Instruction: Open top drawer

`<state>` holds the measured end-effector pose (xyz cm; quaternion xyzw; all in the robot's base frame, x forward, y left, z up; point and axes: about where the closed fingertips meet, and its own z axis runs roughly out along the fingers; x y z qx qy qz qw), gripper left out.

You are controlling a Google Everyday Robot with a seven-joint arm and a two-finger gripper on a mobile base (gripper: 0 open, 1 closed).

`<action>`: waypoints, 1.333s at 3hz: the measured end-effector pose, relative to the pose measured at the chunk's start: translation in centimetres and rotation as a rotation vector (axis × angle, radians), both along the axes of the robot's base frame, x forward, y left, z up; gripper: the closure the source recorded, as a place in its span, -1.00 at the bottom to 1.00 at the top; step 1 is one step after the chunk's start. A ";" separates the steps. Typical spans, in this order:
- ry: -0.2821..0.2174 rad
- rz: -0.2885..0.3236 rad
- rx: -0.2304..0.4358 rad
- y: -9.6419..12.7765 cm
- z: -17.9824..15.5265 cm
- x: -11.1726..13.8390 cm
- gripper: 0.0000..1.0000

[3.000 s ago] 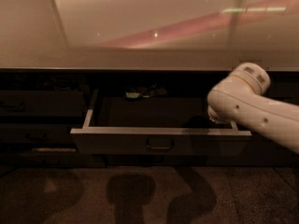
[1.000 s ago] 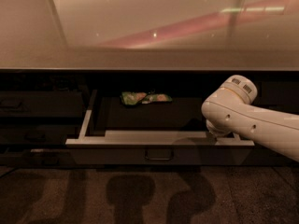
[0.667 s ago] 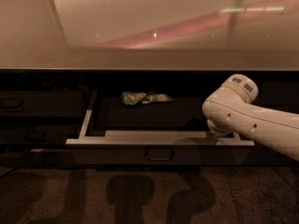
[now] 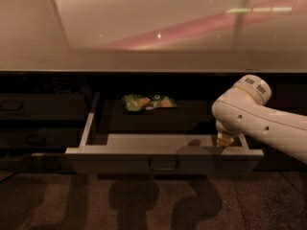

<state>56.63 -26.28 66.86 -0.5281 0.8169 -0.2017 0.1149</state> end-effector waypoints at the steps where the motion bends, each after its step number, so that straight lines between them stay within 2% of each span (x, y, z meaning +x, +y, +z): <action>1: -0.006 -0.005 0.017 0.1 0.0 -1.2 -1.00; 2: 0.003 -0.035 -0.057 -0.5 -0.6 -3.9 -1.00; 3: 0.016 -0.132 -0.129 -3.4 -1.2 -8.6 -1.00; 4: 0.031 -0.209 -0.171 -6.0 -1.2 -12.7 -1.00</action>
Offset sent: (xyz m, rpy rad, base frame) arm -0.0812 -0.0206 -0.0202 -0.1691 -0.0019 -0.1455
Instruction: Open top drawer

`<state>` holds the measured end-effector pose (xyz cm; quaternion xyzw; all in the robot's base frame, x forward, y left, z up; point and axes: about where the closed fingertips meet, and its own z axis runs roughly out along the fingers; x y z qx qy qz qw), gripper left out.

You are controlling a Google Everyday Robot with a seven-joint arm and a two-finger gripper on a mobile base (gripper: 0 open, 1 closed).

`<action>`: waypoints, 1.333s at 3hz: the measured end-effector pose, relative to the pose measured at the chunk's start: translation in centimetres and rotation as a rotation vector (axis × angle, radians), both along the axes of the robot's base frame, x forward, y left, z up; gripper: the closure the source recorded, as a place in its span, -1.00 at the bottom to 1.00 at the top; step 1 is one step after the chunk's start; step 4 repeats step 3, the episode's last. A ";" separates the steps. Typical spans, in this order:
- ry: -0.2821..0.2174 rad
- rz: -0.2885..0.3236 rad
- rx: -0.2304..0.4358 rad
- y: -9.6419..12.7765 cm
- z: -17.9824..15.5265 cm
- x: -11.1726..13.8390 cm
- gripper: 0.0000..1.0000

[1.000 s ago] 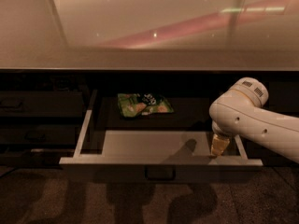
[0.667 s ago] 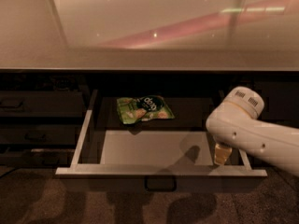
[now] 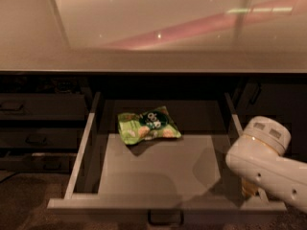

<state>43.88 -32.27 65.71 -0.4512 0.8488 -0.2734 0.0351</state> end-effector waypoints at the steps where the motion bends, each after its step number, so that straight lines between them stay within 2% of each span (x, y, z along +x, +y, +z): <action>1: -0.005 -0.080 -0.050 -2.7 0.9 -2.6 -1.00; 2: -0.007 -0.112 -0.069 -3.5 1.3 -3.6 -1.00; 4: -0.007 -0.112 -0.069 -3.5 1.3 -3.6 -1.00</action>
Offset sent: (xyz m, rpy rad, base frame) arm -0.0938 -0.0977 0.0356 -0.1602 -0.0255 -0.2960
